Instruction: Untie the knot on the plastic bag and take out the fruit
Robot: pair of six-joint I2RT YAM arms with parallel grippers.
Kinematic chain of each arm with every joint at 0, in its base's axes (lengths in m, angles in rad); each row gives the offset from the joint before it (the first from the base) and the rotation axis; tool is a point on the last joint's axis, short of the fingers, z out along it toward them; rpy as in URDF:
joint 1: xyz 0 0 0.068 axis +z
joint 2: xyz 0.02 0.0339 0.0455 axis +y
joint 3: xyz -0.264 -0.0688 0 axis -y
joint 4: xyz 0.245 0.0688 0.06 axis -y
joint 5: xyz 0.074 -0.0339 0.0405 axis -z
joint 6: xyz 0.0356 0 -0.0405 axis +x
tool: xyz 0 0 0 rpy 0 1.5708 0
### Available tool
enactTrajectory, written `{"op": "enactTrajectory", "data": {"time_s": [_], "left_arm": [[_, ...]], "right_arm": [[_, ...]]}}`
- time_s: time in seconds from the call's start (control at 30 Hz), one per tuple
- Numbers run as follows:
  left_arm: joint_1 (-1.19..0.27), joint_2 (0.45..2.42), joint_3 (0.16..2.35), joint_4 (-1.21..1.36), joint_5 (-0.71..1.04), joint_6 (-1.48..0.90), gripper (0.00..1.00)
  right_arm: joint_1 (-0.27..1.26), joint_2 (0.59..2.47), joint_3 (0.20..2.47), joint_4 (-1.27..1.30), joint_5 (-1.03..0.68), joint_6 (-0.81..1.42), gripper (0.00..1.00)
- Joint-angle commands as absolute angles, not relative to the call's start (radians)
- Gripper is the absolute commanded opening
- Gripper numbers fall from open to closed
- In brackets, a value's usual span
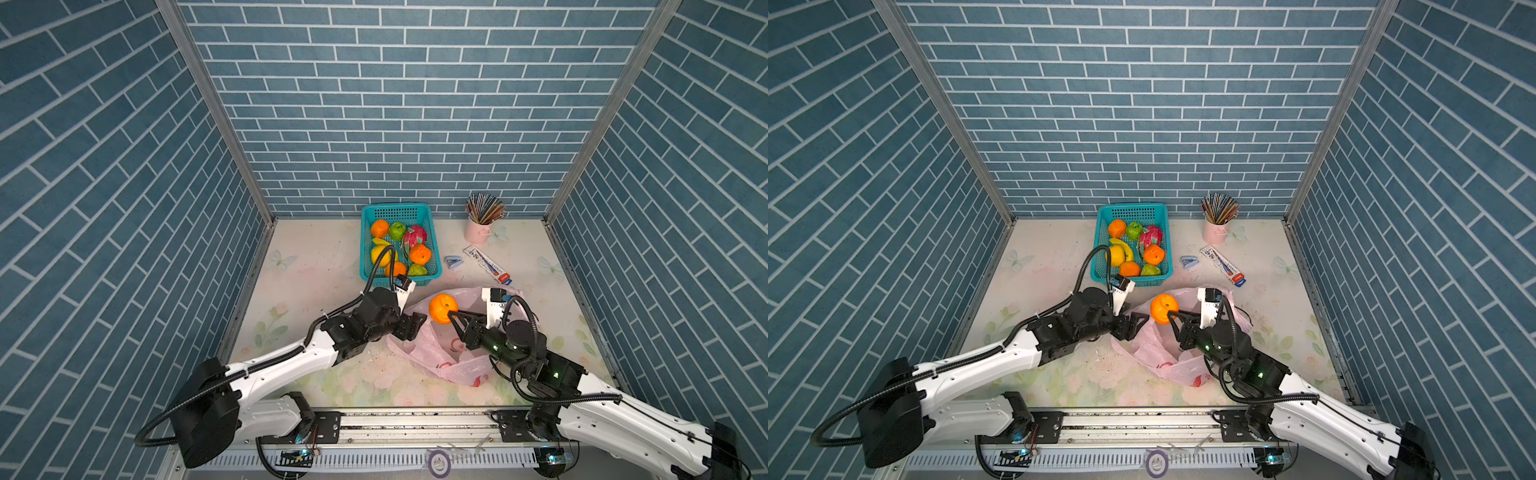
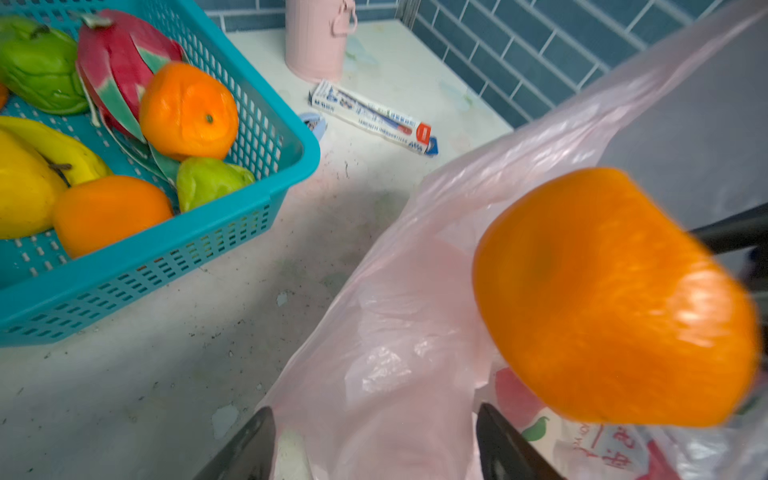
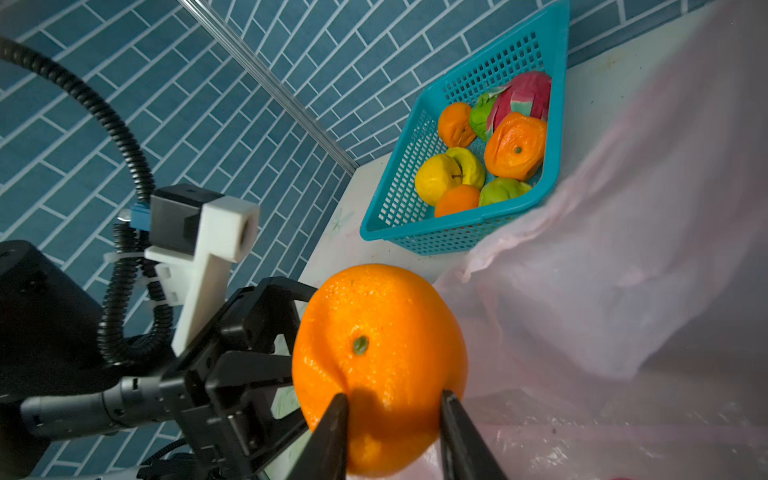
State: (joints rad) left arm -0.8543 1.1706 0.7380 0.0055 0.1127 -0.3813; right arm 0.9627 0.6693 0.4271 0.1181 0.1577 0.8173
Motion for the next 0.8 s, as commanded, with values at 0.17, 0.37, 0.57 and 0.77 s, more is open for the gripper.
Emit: {"op": "enactTrajectory", "data": {"time_s": [0.17, 0.37, 0.57, 0.77], "left_arm": [[-0.751, 1.073, 0.754, 0.109, 0.359, -0.753, 0.78], [-0.749, 1.127, 0.784, 0.230, 0.455, -0.877, 0.82], [-0.749, 1.207, 0.786, 0.324, 0.540, -0.926, 0.82], [-0.749, 1.212, 0.763, 0.462, 0.586, -0.971, 0.67]], "right_arm": [[0.944, 0.698, 0.388, 0.277, 0.120, 0.826, 0.36], [0.943, 0.713, 0.386, 0.337, 0.068, 0.805, 0.36], [0.943, 0.721, 0.382, 0.404, 0.018, 0.789, 0.36], [0.943, 0.754, 0.399, 0.427, 0.009, 0.814, 0.36]]}}
